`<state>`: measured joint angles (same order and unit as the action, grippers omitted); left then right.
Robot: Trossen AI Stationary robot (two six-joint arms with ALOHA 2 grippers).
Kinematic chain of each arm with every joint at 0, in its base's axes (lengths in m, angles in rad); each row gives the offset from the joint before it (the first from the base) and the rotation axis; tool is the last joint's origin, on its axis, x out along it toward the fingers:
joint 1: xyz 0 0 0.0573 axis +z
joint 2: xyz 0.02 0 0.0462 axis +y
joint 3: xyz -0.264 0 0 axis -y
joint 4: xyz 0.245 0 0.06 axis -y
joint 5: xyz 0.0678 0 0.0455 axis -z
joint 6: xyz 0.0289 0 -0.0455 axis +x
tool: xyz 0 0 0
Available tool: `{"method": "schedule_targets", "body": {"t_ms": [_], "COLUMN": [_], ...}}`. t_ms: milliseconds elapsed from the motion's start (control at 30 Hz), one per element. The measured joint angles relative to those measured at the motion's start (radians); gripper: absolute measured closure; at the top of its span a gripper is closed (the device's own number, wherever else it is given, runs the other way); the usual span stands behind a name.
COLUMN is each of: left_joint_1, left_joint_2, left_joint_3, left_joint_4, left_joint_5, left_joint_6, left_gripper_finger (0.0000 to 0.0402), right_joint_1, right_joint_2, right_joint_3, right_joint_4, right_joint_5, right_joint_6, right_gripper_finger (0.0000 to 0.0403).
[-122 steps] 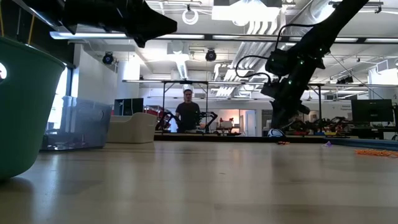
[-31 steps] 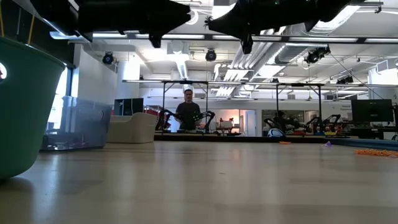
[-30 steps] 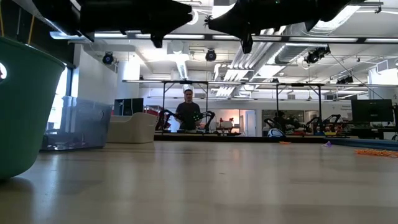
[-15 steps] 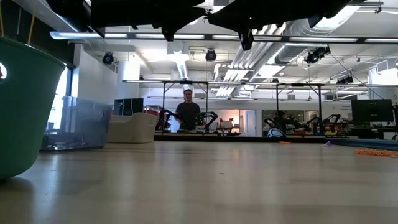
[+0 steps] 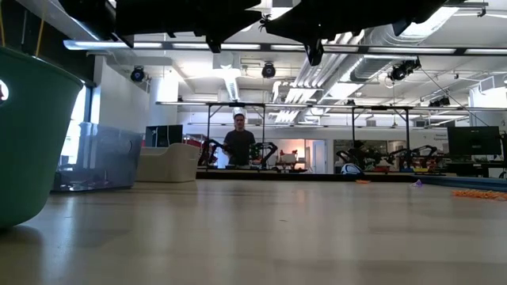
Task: Sort Halloween decoration
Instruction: Put the top right black spider into the green bin
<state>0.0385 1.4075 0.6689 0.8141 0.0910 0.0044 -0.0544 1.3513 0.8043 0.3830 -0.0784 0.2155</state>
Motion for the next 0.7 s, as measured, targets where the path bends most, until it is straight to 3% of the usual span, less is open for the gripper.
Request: {"method": "schedule_targets", "body": {"t_ms": [200, 700], "left_joint_1": [0.0, 0.0], "left_joint_2": [0.0, 0.0], "left_joint_3": [0.0, 0.0], "left_joint_4": [-0.008, -0.009], "left_joint_5": [0.0, -0.029], "left_joint_6": [0.0, 0.06], "left_gripper_finger": [0.0235, 0.0237], "right_joint_1": [-0.005, 0.07], "right_joint_2": [-0.046, -0.076], "right_joint_3": [0.0, 0.002], "right_joint_4": [-0.012, -0.069], "right_joint_5": [0.077, 0.094], "right_joint_6": [-0.035, -0.005], "right_gripper_finger": [0.0403, 0.0403]}}
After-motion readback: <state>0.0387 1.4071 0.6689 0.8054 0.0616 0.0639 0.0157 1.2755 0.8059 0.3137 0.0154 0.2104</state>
